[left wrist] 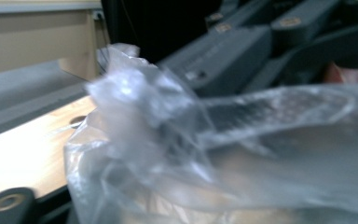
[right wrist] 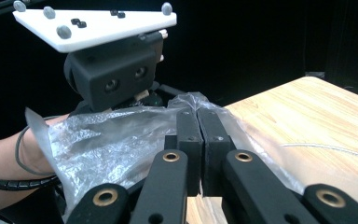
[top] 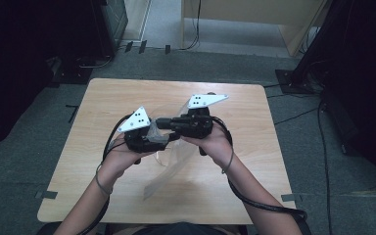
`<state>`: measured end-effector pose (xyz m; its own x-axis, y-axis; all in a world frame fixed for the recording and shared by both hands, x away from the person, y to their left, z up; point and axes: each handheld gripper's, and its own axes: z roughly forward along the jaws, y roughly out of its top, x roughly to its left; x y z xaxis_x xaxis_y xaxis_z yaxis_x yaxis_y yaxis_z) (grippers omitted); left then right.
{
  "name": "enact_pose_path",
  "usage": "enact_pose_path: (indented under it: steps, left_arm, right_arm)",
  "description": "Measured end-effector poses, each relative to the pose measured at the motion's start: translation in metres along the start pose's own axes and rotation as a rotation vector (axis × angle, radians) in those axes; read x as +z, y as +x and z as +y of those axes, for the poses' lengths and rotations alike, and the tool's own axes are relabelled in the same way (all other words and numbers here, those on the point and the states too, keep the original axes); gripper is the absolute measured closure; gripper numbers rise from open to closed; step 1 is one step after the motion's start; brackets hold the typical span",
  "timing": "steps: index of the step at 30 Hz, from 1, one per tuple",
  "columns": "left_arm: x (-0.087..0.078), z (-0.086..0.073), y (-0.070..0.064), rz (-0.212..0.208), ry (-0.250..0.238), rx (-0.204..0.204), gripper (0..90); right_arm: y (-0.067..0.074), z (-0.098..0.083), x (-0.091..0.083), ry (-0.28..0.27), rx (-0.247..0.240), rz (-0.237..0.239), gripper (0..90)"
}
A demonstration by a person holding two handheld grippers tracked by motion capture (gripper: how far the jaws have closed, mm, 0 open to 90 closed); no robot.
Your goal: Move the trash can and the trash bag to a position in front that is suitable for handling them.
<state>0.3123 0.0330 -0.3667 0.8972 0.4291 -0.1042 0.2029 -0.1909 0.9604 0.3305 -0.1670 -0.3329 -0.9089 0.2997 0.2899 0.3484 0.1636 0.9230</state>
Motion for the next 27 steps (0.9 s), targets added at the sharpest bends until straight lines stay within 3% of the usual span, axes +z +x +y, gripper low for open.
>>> enact_pose_path:
  steps: [1, 4, 5, 9, 11, 12, 14, 15, 16, 21, 24, 27]
  left_arm:
    - [0.000, 0.000, -0.001, -0.002, 0.004, 0.003, 57.9]
    - [0.001, 0.000, -0.003, 0.010, 0.009, 0.012, 71.5]
    - [0.001, 0.000, -0.004, 0.017, 0.009, 0.015, 71.5]
    - [-0.003, 0.002, -0.001, 0.017, 0.021, -0.028, 86.3]
    - [-0.006, 0.004, 0.002, 0.016, 0.028, -0.073, 87.8]
    - [-0.010, 0.005, 0.005, 0.019, 0.027, -0.100, 88.3]
    - [-0.013, 0.007, 0.007, 0.022, 0.025, -0.122, 88.4]
    - [-0.016, 0.010, 0.008, 0.029, 0.023, -0.125, 88.4]
    - [-0.019, 0.011, 0.009, 0.037, 0.016, -0.126, 88.4]
    - [-0.032, 0.018, 0.015, 0.069, -0.017, -0.135, 88.4]
    - [-0.042, 0.023, 0.019, 0.076, -0.036, -0.160, 88.4]
    - [-0.046, 0.026, 0.020, 0.076, -0.044, -0.169, 88.4]
  right_arm:
    - [0.000, 0.000, -0.001, -0.002, -0.003, -0.001, 89.2]
    - [0.001, 0.001, -0.001, -0.002, -0.001, 0.007, 89.1]
    - [0.001, 0.001, -0.001, -0.002, -0.001, 0.007, 89.1]
    - [0.000, 0.000, -0.002, -0.011, -0.010, 0.004, 81.3]
    - [-0.001, 0.001, -0.005, -0.020, -0.032, -0.011, 72.1]
    - [-0.004, 0.002, -0.010, -0.032, -0.058, -0.036, 62.7]
    - [-0.005, 0.002, -0.012, -0.036, -0.074, -0.043, 58.6]
    - [-0.008, 0.002, -0.017, -0.045, -0.087, -0.058, 56.7]
    - [-0.013, 0.001, -0.024, -0.055, -0.099, -0.073, 49.2]
    - [-0.021, -0.001, -0.032, -0.037, -0.126, -0.082, 39.7]
    - [-0.025, -0.006, -0.032, -0.011, -0.196, -0.088, 28.7]
    - [-0.025, -0.009, -0.031, 0.012, -0.237, -0.074, 24.6]
